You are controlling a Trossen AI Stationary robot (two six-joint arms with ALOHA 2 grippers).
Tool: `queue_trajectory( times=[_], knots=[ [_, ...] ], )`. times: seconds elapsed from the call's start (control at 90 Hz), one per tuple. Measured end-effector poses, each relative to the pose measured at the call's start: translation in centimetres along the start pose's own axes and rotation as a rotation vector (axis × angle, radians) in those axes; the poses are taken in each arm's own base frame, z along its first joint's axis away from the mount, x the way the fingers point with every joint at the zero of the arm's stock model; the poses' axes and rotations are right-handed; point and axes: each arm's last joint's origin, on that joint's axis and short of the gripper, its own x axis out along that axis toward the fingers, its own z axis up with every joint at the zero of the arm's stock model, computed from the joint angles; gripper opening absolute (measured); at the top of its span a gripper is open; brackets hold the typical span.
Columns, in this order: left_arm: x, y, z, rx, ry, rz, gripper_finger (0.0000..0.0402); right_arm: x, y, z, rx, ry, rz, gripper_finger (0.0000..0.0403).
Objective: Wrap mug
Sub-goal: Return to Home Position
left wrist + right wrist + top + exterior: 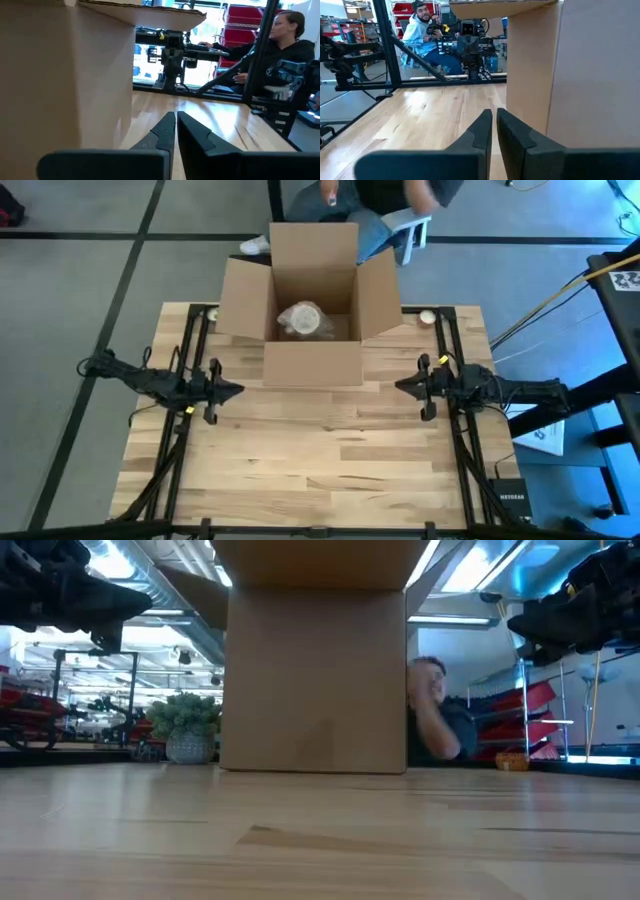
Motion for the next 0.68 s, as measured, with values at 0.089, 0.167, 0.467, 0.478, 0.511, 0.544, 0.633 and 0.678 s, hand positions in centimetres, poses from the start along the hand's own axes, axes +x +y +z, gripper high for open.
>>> queue_trajectory(
  times=[0.089,0.167,0.467,0.478,0.511,0.544,0.633,0.678],
  knots=[
    [0.0,0.1,0.0,-0.004,-0.003,0.034,0.0001,0.0,0.0,0.0,0.0,0.0,0.0,0.0012],
    [0.1,0.3,0.0,0.002,-0.006,0.078,0.0001,0.0,0.0,0.0,0.0,0.0,0.001,0.0012],
    [0.5,1.2,-0.1,0.037,0.02,-0.045,0.0001,0.0,0.0,0.0,0.0,0.001,0.003,0.0012],
    [0.6,1.2,-0.2,0.039,0.025,-0.067,0.0001,0.0,0.0,0.0,0.0,0.001,0.003,0.0012],
    [0.6,1.2,-0.3,0.042,0.039,-0.116,0.0001,0.0,0.0,0.0,0.0,0.001,0.003,0.0012],
    [0.6,1.3,-0.3,0.044,0.047,-0.14,0.0001,0.0,0.0,0.0,0.0,0.001,0.003,0.0012],
    [0.7,1.8,-0.4,0.053,0.054,-0.13,0.0001,0.0,0.0,0.0,0.0,0.001,0.003,0.0012],
    [0.7,2.1,-0.4,0.062,0.053,-0.111,0.0001,0.0,0.0,0.0,0.0,0.001,0.003,0.0012]
  ],
)
